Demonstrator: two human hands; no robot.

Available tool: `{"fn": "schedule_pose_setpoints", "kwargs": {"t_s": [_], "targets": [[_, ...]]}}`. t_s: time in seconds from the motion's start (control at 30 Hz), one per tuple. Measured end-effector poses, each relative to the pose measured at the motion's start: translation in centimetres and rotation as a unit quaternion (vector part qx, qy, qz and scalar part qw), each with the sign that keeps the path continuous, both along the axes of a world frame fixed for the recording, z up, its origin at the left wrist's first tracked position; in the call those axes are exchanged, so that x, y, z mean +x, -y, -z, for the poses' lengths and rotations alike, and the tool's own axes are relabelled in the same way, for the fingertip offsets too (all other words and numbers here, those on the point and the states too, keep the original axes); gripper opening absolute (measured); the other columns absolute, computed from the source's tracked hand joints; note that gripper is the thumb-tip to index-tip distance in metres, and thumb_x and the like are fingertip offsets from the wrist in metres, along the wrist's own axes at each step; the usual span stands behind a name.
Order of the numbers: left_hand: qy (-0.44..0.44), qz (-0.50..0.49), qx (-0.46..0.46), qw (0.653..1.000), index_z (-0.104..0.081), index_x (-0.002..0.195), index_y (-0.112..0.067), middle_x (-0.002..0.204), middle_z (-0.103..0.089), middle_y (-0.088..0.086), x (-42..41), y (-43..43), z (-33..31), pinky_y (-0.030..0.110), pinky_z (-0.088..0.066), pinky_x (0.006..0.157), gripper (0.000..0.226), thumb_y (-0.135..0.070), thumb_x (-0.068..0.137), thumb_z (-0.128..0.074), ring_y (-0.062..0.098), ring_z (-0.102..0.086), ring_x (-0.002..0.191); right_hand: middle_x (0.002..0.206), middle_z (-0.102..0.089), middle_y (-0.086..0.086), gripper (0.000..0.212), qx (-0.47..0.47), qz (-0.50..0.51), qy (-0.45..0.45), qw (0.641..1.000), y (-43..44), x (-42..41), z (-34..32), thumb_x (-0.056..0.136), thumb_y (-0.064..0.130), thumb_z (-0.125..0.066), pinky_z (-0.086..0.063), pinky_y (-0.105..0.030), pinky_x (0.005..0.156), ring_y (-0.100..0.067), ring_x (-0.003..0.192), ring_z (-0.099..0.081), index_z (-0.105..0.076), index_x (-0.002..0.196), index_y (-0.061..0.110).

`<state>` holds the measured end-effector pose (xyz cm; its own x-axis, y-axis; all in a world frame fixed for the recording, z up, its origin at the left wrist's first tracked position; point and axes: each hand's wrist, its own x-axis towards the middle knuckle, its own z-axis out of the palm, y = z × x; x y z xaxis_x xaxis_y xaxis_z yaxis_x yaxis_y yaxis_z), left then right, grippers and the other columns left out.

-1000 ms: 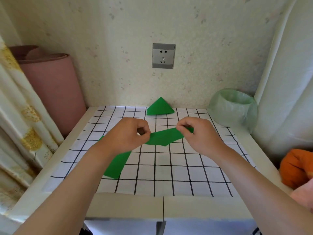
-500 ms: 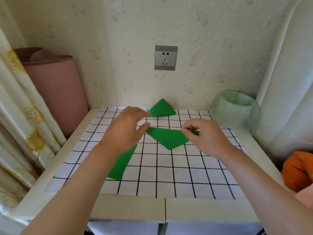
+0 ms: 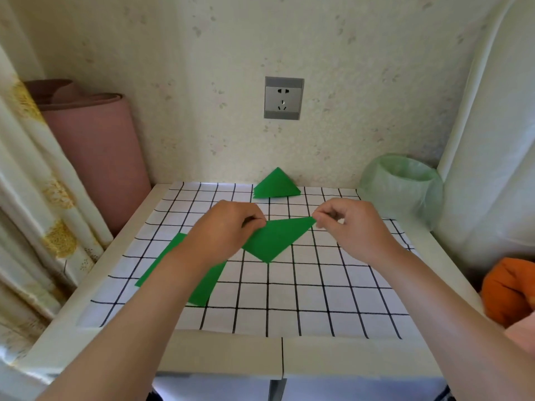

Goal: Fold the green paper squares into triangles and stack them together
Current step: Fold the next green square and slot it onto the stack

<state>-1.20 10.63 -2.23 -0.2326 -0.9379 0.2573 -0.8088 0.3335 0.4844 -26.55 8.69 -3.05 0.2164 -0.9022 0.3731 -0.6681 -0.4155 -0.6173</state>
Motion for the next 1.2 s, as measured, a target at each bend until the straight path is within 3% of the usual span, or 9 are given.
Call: {"fn": "schedule_pose_setpoints", "kwargs": {"t_s": [0.13,0.23,0.4,0.47,0.57,0.87,1.0,1.1,1.2], "targets": [[-0.025,-0.051,0.008,0.998,-0.067,0.091,-0.029,0.077,-0.066,-0.014,1.2,0.3,0.0,0.024,-0.043,0.059,0.014,-0.028,0.097,-0.055,0.003,-0.056,0.066,0.074,-0.068,0.015,0.012,-0.028,0.062,0.007,0.998,0.5,-0.5,0.4,0.094,0.024,-0.063,-0.053,-0.037,0.076,-0.005,0.071,-0.061,-0.067,0.084,0.03],[-0.166,-0.107,0.067,0.978,-0.064,0.097,-0.023,0.077,-0.065,-0.003,0.0,0.5,0.2,0.021,-0.036,0.049,0.015,-0.027,0.1,-0.05,0.01,-0.052,0.058,0.089,-0.065,0.017,0.01,-0.079,0.041,0.001,0.996,-0.2,0.4,0.7,0.094,0.021,-0.06,-0.05,-0.032,0.07,-0.004,0.071,-0.058,-0.064,0.096,0.03],[-0.401,-0.098,0.259,0.873,-0.059,0.115,-0.008,0.102,-0.073,0.012,-2.5,0.5,0.9,0.038,-0.059,0.078,0.024,-0.015,0.102,-0.041,0.029,-0.071,0.093,0.132,-0.044,0.008,0.059,-0.1,-0.082,-0.083,0.988,-1.0,2.1,1.4,0.079,0.001,-0.065,-0.047,-0.029,0.087,-0.009,0.107,-0.052,-0.055,0.127,0.033],[-0.443,-0.074,0.297,0.842,-0.058,0.118,-0.006,0.105,-0.073,0.016,-2.7,0.5,1.0,0.042,-0.058,0.086,0.026,-0.011,0.102,-0.038,0.032,-0.071,0.098,0.142,-0.039,0.004,0.056,-0.097,-0.077,-0.084,0.989,-0.7,2.3,1.6,0.075,0.006,-0.074,-0.044,-0.035,0.098,-0.014,0.115,-0.049,-0.059,0.121,0.035],[-0.435,-0.045,0.325,0.839,-0.058,0.117,-0.006,0.105,-0.073,0.016,-2.6,0.4,1.1,0.044,-0.055,0.09,0.024,-0.009,0.101,-0.039,0.031,-0.071,0.099,0.147,-0.041,0.003,0.034,-0.088,-0.061,-0.044,0.993,-0.6,2.2,1.8,0.075,0.022,-0.083,-0.037,-0.041,0.106,-0.019,0.127,-0.045,-0.068,0.103,0.034],[-0.53,-0.006,0.284,0.799,-0.057,0.123,-0.012,0.108,-0.074,0.009,-2.9,0.2,0.7,0.033,-0.058,0.086,0.038,0.005,0.089,-0.062,0.021,-0.07,0.102,0.124,-0.06,0.016,0.002,0.035,-0.064,0.071,0.995,-0.7,2.1,1.3,0.085,0.026,-0.075,-0.036,-0.016,0.1,0.006,0.118,-0.052,-0.076,0.087,0.027],[-0.549,0.008,0.285,0.786,-0.056,0.126,-0.009,0.109,-0.073,0.013,-2.9,0.2,0.8,0.031,-0.059,0.082,0.044,0.01,0.086,-0.062,0.024,-0.07,0.103,0.11,-0.069,0.014,0.006,0.106,-0.043,0.137,0.984,-0.6,2.2,1.0,0.088,0.03,-0.072,-0.05,-0.032,0.092,-0.002,0.104,-0.062,-0.078,0.086,0.028],[-0.532,0.025,0.291,0.795,-0.055,0.128,-0.013,0.116,-0.069,0.016,-3.0,0.0,0.8,0.035,-0.058,0.087,0.053,0.02,0.086,-0.05,0.027,-0.069,0.105,0.086,-0.076,0.001,0.006,0.158,-0.012,0.172,0.972,-0.8,2.1,0.5,0.087,0.026,-0.073,-0.054,-0.036,0.081,-0.015,0.082,-0.07,-0.077,0.083,0.026],[-0.52,0.06,0.311,0.793,-0.055,0.127,-0.015,0.122,-0.066,0.014,-2.8,-0.1,0.6,0.042,-0.055,0.092,0.057,0.018,0.084,-0.043,0.026,-0.067,0.11,0.08,-0.075,-0.002,0.003,0.206,0.002,0.213,0.955,-1.0,2.1,0.1,0.087,0.018,-0.073,-0.057,-0.039,0.079,-0.017,0.075,-0.074,-0.075,0.086,0.017]]}}
